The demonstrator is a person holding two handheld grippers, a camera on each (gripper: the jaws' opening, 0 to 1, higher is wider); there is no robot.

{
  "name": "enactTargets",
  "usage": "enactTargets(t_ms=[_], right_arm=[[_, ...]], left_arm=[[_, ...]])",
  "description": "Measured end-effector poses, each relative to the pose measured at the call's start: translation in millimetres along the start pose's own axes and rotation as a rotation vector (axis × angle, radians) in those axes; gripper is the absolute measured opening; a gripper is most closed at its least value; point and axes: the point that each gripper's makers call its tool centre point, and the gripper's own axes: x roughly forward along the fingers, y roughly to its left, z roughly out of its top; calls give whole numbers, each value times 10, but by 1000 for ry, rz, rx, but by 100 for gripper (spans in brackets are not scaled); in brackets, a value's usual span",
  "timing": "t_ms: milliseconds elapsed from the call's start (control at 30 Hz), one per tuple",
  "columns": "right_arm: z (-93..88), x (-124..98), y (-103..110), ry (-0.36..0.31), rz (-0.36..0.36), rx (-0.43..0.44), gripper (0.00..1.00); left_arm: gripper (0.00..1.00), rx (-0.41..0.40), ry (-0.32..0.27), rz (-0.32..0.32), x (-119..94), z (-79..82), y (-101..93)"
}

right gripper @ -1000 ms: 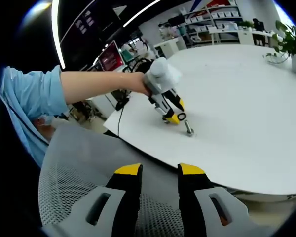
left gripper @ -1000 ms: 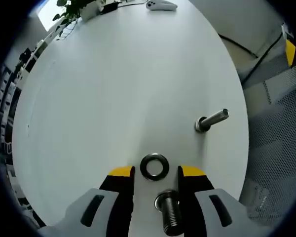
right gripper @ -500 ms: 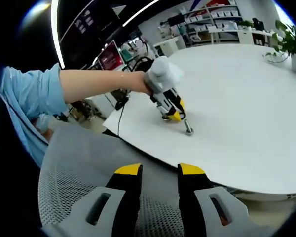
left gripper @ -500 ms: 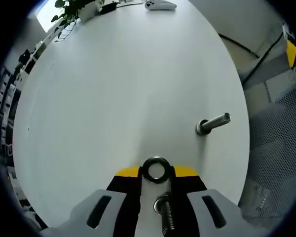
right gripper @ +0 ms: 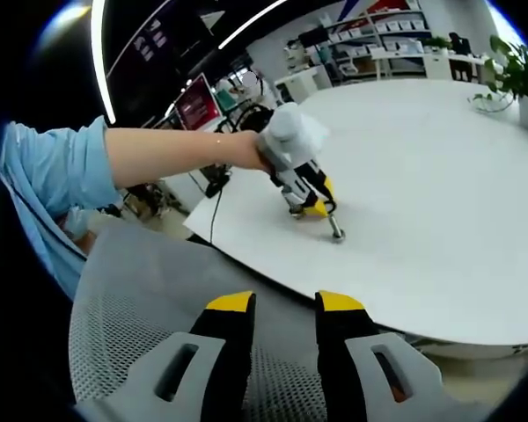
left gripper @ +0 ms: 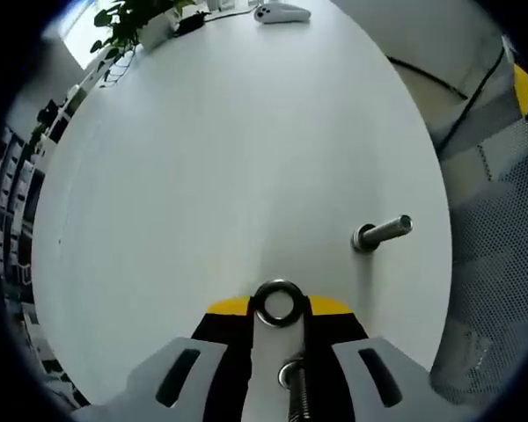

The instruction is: Place the washer onto the threaded stud by aligning its center hole with the stud, sliding it down to the base, and recovering from edge contact or off-axis alignment until the washer reaches the visible bottom stop.

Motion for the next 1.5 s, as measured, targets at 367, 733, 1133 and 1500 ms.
enactTargets(t_ms=[367,733,1133,1500], right_arm=[[5,2,12,-1,5,-3,29],[-1,3,21,1,11,-7,29],[-3,0,24,2,15,-8,30],[-1,2,20,3,14,-11,29]], left_arm=[[19,-3,-3,6,-67,22,12],[19,-10,-8,8,-82,38,14],[0,-55,-70,49,-211,58,254],[0,-226,-78,163,-525,-416,774]])
